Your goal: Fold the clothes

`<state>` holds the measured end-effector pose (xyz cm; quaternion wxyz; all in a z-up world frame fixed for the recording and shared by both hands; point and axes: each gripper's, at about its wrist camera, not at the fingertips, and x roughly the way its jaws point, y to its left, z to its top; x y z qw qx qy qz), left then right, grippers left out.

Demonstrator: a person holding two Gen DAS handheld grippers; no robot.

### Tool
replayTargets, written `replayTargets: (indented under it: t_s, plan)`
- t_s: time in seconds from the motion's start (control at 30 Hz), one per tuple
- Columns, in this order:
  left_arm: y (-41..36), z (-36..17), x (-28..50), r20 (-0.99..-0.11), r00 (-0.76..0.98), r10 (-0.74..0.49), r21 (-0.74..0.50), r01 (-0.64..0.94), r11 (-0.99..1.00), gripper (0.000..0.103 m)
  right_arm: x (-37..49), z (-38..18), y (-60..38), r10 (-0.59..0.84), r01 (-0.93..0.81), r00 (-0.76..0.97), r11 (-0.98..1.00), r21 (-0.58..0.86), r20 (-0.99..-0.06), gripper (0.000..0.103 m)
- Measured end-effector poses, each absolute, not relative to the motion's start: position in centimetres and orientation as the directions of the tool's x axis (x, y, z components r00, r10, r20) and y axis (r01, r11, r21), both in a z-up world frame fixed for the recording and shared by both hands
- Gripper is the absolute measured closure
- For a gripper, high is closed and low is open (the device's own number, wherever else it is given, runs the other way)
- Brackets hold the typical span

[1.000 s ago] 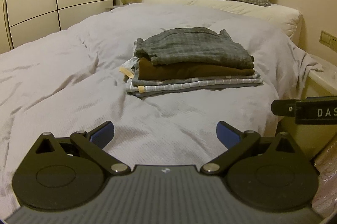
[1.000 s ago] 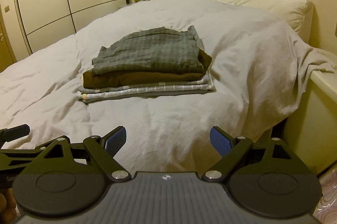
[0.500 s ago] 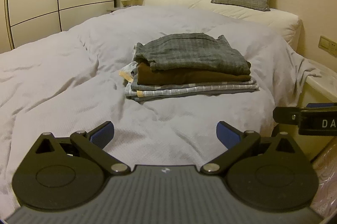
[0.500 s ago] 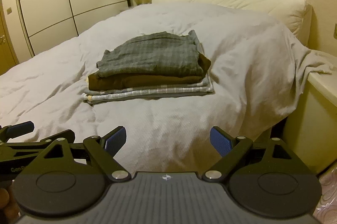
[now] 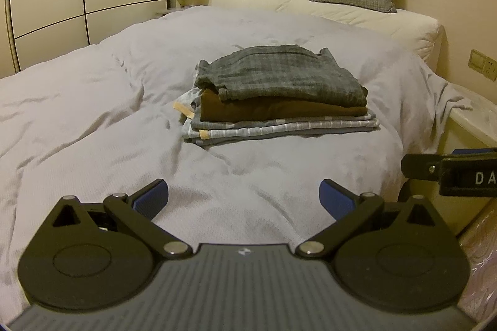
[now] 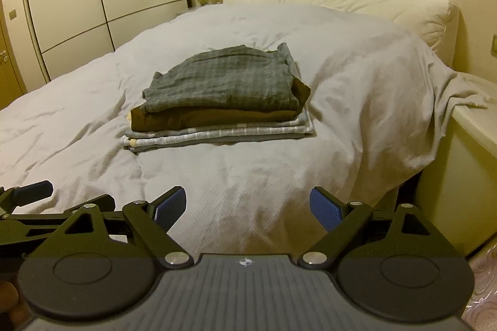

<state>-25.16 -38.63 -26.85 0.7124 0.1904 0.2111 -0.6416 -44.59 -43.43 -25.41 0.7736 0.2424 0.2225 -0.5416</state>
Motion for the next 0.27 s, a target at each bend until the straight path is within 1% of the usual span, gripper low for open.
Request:
replayTargets:
  t_s: [0.27]
  plan:
    - [-38.47,-27.10,-25.07,-0.544,0.085,-0.835,-0.005,0.995,0.104,0.001,-44.50,-25.51,-43.32,-0.727,0.946,0.314,0.296,0.134,-0.611,0.014]
